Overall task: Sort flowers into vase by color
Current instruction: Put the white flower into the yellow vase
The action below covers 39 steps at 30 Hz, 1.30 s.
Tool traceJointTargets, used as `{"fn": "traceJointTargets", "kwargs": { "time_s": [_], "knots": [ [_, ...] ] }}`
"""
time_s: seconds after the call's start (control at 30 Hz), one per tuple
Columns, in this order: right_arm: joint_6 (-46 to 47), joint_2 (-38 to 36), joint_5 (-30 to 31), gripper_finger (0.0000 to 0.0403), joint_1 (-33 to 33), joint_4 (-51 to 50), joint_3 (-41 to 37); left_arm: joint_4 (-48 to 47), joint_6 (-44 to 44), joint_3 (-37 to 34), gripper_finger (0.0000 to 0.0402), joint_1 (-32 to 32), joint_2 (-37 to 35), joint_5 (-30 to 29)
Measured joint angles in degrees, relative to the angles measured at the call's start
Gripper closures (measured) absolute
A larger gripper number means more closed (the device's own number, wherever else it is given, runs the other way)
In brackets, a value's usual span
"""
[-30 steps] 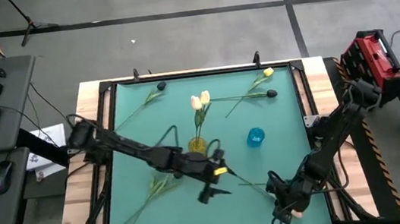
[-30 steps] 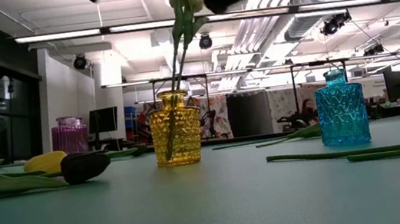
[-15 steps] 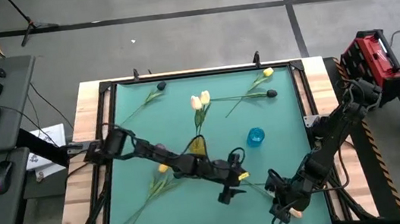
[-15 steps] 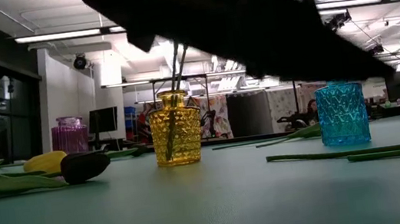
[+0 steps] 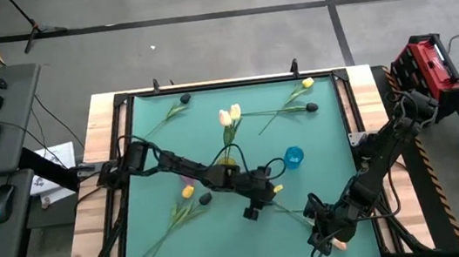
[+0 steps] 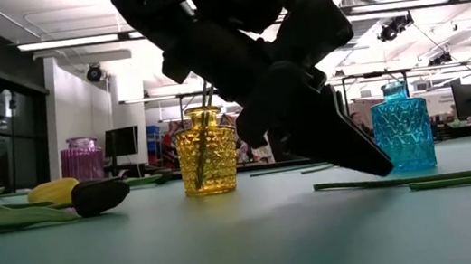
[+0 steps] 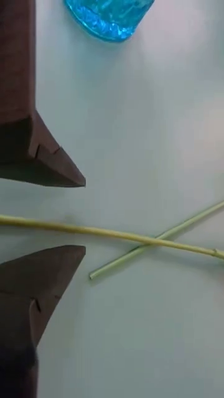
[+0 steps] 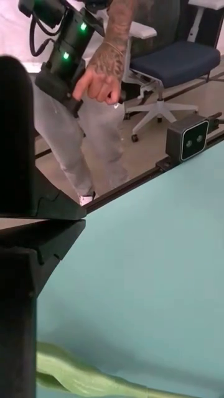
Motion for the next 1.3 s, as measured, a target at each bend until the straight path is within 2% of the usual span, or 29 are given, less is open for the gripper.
{"fn": "traceJointTargets", "kwargs": {
  "time_s": [0.23,0.47,0.63,0.93,1.03,1.23,1.3],
  "knots": [
    [0.9,0.0,0.0,0.0402,0.0,0.0,0.0,-3.4,-1.4,0.1,0.0303,0.8,0.6,0.4],
    [0.9,0.0,0.0,0.0402,0.0,0.0,0.0,-5.5,0.7,0.3,0.0321,-0.1,1.1,-0.1],
    [1.3,0.0,0.0,0.0402,0.0,0.0,0.0,-9.6,-2.9,0.4,0.0392,-0.4,0.8,0.2],
    [0.6,0.0,0.7,0.0402,0.0,4.4,0.0,-15.8,-5.1,-0.4,0.0401,0.4,-5.5,0.7],
    [-0.6,-1.5,5.6,0.0402,0.0,7.9,0.0,-16.3,-5.1,-0.2,0.0401,1.6,-9.4,0.7],
    [-7.7,-6.4,22.9,0.0402,-0.4,13.8,0.0,-20.4,-5.1,-0.3,0.0402,3.6,-13.3,0.6],
    [-9.5,-7.9,27.0,0.0402,-0.7,15.9,0.0,-20.9,-5.1,-0.2,0.0401,4.1,-14.9,0.6]
  ]
}}
